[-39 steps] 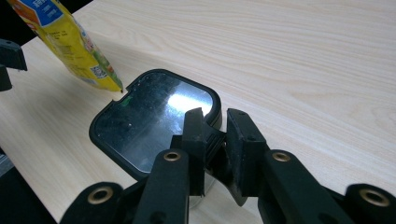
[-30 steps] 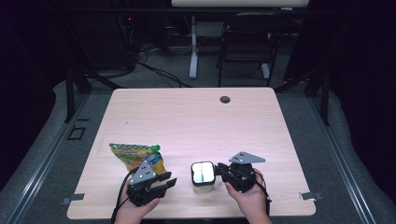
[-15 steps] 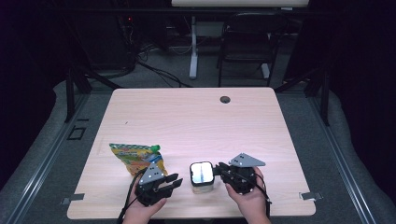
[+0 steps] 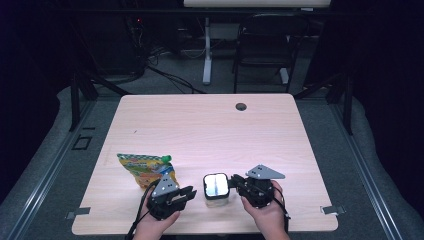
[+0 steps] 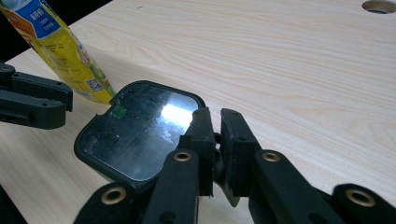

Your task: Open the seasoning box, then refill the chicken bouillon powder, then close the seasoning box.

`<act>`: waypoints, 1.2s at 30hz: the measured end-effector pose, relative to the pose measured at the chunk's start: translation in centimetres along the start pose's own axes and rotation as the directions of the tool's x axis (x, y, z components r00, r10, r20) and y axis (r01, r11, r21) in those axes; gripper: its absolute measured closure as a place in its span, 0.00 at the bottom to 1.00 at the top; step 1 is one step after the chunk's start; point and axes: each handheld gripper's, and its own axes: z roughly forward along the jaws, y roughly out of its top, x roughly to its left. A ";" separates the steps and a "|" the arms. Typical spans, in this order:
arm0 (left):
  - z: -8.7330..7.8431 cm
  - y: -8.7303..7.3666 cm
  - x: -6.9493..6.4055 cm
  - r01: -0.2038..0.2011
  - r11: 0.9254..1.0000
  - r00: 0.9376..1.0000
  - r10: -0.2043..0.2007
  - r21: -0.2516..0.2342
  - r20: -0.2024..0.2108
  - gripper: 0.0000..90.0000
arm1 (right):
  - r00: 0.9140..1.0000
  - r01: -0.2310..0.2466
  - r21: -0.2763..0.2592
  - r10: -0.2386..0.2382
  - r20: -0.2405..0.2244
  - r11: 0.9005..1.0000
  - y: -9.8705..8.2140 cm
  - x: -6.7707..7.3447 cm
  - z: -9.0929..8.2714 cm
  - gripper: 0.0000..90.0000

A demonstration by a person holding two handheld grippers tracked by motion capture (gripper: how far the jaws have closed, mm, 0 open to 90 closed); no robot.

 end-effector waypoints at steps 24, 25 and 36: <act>0.6 0.7 -0.1 -0.001 1.000 1.000 0.001 -0.005 0.002 0.86 | 1.000 -0.025 0.008 0.025 -0.014 1.000 0.1 0.1 0.0 0.99; 0.7 0.7 -0.1 -0.001 1.000 1.000 0.001 -0.005 0.002 0.87 | 1.000 -0.028 0.008 0.028 -0.014 1.000 0.1 0.0 0.0 0.99; 1.1 0.7 -0.3 -0.009 1.000 1.000 0.009 0.007 0.008 0.90 | 1.000 -0.022 0.005 0.022 -0.012 1.000 0.0 0.1 0.0 1.00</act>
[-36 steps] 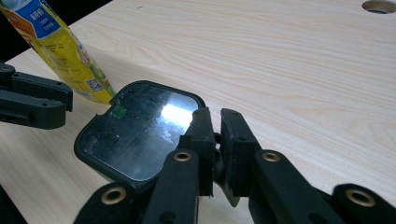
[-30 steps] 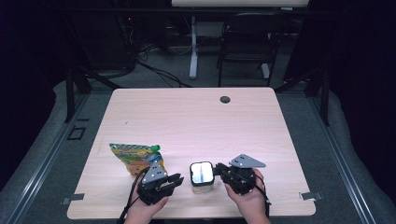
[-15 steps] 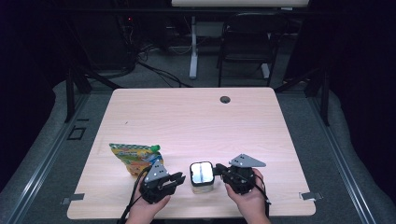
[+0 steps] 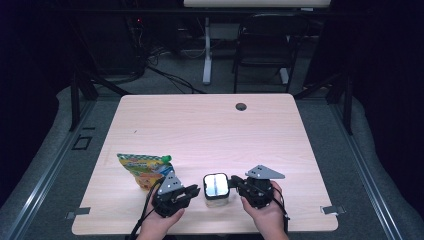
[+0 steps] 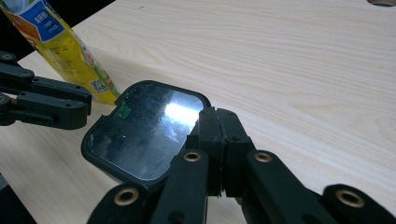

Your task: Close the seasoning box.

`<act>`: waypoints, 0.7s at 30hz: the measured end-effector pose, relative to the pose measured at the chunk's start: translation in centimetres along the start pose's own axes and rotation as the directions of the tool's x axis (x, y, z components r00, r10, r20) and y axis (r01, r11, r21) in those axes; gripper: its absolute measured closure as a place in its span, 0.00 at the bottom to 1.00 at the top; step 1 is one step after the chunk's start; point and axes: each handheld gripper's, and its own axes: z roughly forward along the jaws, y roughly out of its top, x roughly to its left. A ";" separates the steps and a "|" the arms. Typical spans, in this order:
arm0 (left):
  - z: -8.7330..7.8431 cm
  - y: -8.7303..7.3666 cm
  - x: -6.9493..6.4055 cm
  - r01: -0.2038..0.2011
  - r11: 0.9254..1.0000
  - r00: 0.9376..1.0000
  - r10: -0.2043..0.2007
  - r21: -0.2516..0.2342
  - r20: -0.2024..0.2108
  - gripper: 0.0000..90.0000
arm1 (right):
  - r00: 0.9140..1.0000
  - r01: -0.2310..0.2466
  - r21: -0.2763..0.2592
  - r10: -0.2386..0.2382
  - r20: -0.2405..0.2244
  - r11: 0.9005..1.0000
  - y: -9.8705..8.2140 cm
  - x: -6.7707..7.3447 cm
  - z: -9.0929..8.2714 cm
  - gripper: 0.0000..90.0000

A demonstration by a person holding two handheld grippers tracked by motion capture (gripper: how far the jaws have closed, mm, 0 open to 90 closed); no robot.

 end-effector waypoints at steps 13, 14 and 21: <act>0.7 -0.2 -0.4 -0.015 1.000 0.999 0.013 0.027 0.047 1.00 | 1.000 0.012 -0.003 -0.012 0.008 1.000 -0.1 0.1 0.0 1.00; 0.7 -0.2 -0.4 -0.015 1.000 0.999 0.013 0.027 0.047 1.00 | 1.000 0.012 -0.003 -0.012 0.008 1.000 -0.1 0.1 0.0 1.00; 0.8 -0.2 -0.7 -0.018 0.999 0.998 0.017 0.028 0.053 1.00 | 1.000 0.004 -0.003 -0.004 0.002 1.000 -0.1 0.0 -0.1 1.00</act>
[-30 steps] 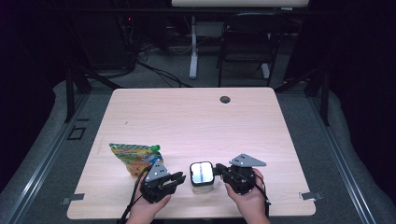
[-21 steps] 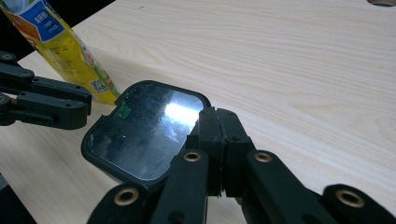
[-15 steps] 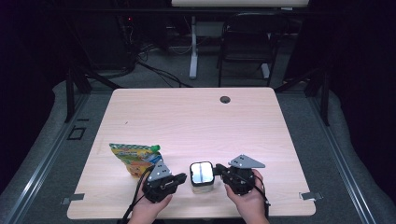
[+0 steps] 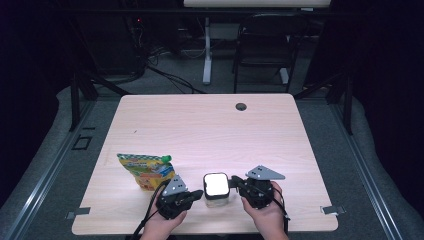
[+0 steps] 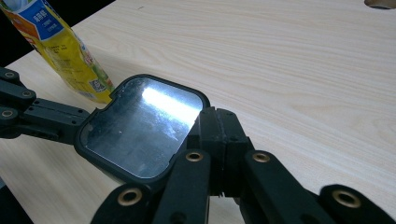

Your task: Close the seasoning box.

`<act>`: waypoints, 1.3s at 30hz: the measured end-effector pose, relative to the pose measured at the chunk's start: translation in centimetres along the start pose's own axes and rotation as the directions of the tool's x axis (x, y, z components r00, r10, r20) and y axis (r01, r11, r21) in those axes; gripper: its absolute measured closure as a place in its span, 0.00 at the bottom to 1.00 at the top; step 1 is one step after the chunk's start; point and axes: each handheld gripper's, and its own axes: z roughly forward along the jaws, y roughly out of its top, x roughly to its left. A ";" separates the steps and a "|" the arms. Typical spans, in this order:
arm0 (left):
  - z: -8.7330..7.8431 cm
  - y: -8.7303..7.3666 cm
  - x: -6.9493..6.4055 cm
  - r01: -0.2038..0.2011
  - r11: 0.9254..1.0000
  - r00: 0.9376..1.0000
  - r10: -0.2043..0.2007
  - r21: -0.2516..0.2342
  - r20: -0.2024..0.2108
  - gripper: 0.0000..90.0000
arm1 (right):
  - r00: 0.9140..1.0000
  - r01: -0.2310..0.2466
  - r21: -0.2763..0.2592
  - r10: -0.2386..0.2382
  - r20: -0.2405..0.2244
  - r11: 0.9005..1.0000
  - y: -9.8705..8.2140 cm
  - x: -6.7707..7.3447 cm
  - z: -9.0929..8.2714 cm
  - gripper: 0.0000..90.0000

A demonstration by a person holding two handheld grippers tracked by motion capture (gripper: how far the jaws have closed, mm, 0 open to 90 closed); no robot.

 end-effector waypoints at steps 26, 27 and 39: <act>-0.1 2.5 -0.9 -0.022 0.999 1.000 0.022 -0.036 0.013 1.00 | 0.999 0.039 0.020 -0.039 -0.012 0.999 0.9 0.5 -1.6 0.83; -0.1 2.7 -0.9 -0.020 0.999 1.000 0.021 -0.041 0.021 1.00 | 0.999 0.036 0.024 -0.035 -0.025 0.999 0.9 0.5 -1.8 0.82; 0.2 4.6 -1.6 -0.049 0.998 0.999 0.050 -0.051 0.017 1.00 | 0.994 0.105 0.040 -0.104 -0.037 0.994 -1.6 2.0 -2.8 0.64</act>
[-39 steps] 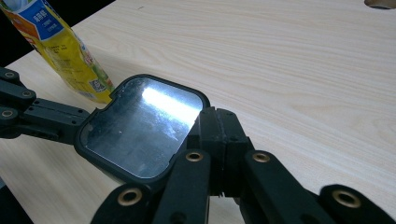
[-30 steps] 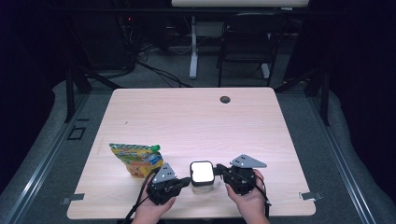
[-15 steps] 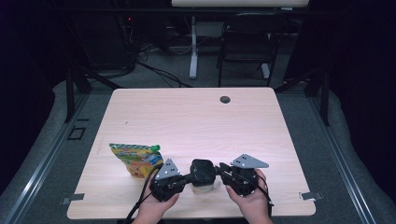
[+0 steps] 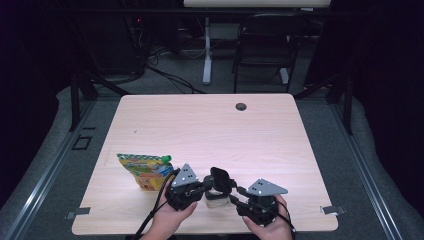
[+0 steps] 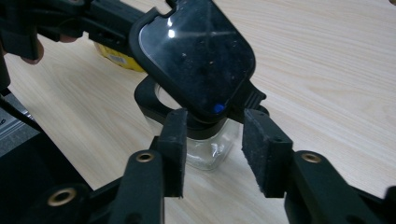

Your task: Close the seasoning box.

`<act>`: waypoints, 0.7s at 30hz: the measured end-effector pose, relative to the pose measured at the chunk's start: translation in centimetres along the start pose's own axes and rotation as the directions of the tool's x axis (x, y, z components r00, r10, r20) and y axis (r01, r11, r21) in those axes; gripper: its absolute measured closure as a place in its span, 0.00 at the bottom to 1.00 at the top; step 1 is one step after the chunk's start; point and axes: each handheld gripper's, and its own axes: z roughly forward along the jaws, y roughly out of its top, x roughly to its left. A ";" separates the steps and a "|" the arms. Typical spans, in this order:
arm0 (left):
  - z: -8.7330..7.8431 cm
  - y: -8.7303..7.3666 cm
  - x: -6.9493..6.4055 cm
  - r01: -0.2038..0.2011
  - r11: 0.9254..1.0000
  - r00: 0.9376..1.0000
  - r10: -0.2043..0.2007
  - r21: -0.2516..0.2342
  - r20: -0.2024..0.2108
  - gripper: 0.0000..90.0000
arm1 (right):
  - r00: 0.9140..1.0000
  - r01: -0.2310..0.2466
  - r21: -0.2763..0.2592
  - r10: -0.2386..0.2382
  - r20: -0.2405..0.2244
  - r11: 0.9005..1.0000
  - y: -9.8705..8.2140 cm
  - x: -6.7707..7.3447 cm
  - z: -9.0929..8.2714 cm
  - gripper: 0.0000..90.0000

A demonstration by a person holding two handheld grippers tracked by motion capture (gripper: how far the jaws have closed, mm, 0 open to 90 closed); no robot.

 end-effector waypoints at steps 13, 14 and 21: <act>0.2 0.4 -0.1 0.000 1.000 1.000 0.000 -0.012 -0.002 1.00 | 0.993 0.092 -0.095 -0.085 0.077 0.991 0.0 1.3 1.4 0.55; 0.2 0.4 -0.1 -0.002 1.000 1.000 0.002 -0.016 -0.003 1.00 | 0.992 0.102 -0.104 -0.093 0.085 0.989 0.0 1.5 1.5 0.56; -0.2 0.2 0.0 -0.004 1.000 1.000 0.004 -0.017 -0.006 1.00 | 0.983 0.154 -0.101 -0.142 0.118 0.983 0.2 2.2 2.1 0.67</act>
